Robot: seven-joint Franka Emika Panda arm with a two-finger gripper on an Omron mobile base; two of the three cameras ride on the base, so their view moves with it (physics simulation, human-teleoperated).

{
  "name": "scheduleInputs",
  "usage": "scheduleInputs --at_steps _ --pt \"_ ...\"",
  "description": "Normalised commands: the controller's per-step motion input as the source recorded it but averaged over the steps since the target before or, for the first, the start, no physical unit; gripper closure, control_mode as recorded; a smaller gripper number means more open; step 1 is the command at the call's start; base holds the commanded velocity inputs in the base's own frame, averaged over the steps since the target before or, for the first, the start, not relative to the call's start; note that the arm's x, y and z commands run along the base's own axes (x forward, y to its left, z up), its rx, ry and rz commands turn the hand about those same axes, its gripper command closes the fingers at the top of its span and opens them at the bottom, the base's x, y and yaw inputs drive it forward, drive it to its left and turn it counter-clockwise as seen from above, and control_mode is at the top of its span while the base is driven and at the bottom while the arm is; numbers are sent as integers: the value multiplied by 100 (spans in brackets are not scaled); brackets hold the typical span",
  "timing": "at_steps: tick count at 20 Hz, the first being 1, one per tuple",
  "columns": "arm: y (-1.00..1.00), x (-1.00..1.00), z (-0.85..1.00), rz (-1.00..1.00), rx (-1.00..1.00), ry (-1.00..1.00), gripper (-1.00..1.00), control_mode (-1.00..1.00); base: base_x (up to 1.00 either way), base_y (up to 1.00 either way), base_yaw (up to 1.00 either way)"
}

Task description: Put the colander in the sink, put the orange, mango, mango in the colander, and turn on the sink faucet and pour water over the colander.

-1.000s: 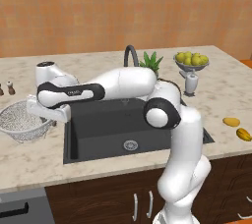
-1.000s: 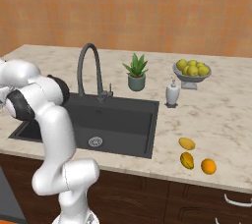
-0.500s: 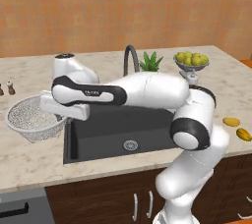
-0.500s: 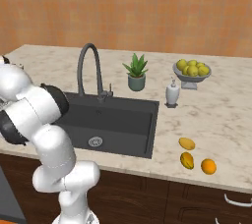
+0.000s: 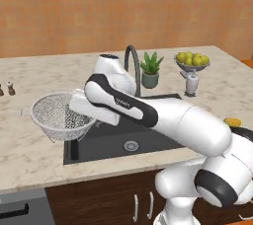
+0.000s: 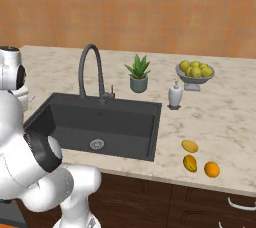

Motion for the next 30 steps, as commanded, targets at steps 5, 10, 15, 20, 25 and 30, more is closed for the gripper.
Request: scheduleInputs --at_steps 5,10,15,20,25,30 --pt "-89 -25 12 0 20 9 100 -100 0 0 0" --pt "-88 -16 8 0 18 11 100 -100 0 0 0" --pt "-79 -13 2 0 9 14 100 -100 0 0 0" --pt "-79 0 -1 1 0 27 100 -100 0 0 0" --pt "-70 0 0 9 0 3 100 -100 0 0 0" --pt "-68 4 -2 13 -4 1 100 -100 0 0 0"
